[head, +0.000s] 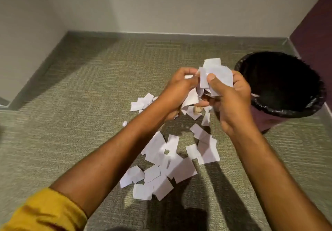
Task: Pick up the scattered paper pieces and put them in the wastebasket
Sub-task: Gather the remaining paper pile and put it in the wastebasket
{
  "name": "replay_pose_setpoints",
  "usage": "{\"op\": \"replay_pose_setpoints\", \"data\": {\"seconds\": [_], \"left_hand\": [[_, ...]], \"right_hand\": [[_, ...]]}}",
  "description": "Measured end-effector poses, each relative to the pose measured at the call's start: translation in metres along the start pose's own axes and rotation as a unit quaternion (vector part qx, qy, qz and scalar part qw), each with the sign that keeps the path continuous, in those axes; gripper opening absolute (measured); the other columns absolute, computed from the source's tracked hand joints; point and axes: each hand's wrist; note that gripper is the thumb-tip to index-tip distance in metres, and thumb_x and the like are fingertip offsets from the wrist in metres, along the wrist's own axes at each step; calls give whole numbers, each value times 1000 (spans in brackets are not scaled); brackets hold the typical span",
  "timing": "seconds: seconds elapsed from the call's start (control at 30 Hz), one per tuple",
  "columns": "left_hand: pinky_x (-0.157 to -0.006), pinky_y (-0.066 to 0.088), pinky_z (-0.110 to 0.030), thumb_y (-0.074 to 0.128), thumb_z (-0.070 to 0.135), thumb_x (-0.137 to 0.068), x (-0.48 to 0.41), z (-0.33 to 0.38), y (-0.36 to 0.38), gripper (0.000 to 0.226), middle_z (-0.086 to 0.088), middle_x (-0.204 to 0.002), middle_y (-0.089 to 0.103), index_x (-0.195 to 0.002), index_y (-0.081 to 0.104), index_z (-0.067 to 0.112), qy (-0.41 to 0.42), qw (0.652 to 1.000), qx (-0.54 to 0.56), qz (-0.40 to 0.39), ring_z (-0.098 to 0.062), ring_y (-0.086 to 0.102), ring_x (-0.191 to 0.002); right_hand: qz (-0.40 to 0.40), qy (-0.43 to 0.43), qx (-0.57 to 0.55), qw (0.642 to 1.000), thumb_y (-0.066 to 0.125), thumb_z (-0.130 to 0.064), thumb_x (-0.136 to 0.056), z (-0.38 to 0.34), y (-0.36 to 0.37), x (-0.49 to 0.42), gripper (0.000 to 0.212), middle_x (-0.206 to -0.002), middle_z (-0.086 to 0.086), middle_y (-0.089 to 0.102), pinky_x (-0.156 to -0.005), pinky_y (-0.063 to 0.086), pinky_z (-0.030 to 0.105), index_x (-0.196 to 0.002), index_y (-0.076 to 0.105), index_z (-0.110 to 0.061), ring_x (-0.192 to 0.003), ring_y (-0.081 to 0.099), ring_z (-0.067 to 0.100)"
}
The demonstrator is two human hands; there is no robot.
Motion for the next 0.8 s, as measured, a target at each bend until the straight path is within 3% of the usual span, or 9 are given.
{"op": "replay_pose_setpoints", "data": {"seconds": [0.1,0.2,0.27,0.33,0.47,0.53,0.63,0.73,0.8], "left_hand": [[-68,67,-54,61,20,-105,-28,29,57,36,-29,-131,69,-139,52,10,-39,998,16,-38,-35,75,-89],[-57,66,-42,47,48,-111,-52,45,109,55,-31,-116,73,-136,60,0,-85,992,-6,-98,-30,74,-79],[-64,66,-47,36,60,-111,-61,48,134,67,-21,-105,73,-135,61,3,-139,985,10,-102,-29,73,-79],[-78,62,-54,31,66,-109,-65,48,151,67,-17,-114,69,-134,57,9,-171,980,34,-100,-33,70,-92],[-83,57,-60,31,74,-105,-64,41,157,79,-20,-129,59,-149,45,10,-193,974,79,-86,-38,64,-90],[-84,55,-66,35,79,-101,-66,37,155,92,-26,-164,32,-166,24,15,-201,969,113,-87,-50,62,-111],[-82,53,-70,37,80,-100,-68,31,151,97,-26,-174,6,-169,14,17,-186,971,118,-91,-55,22,-155],[-77,53,-66,40,78,-100,-70,28,139,99,-29,-174,7,-170,14,13,-176,973,110,-100,-54,14,-159],[-93,52,-69,41,78,-100,-73,25,124,99,-31,-171,18,-168,20,9,-164,977,93,-102,-53,22,-157]], "right_hand": [[56,-29,-20,998,78,-15,-97,-35,-27,-17,37,-123,13,78,-79,65,46,-132,64,-10,-107,78,30],[93,-21,-45,994,75,-20,-99,-59,-60,-33,41,-124,16,78,-60,60,35,-136,61,-10,-99,78,30],[110,-2,-42,993,74,-29,-100,-64,-83,-46,42,-124,14,78,-69,60,42,-137,61,-13,-100,79,34],[114,37,-38,992,71,-40,-101,-64,-103,-56,42,-123,6,80,-85,64,50,-137,65,-19,-108,80,34],[105,117,-81,984,62,-51,-105,-54,-127,-62,42,-127,4,74,-81,66,47,-136,64,-24,-114,75,28],[115,131,-108,979,63,-54,-103,-44,-136,-65,59,-139,10,60,-87,65,50,-152,53,-22,-120,66,32],[133,128,-137,973,68,-55,-100,-35,-140,-68,69,-154,17,43,-105,58,58,-156,48,-19,-132,52,40],[134,118,-134,975,70,-54,-99,-33,-136,-68,64,-155,18,41,-107,57,56,-149,53,-18,-128,54,35],[138,100,-132,977,71,-54,-99,-31,-132,-67,68,-154,17,44,-104,60,54,-154,51,-18,-126,58,32]]}}
Point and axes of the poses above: each hand's wrist, its own x-axis away from the middle knuckle, its own y-axis out of the palm, z = x × y
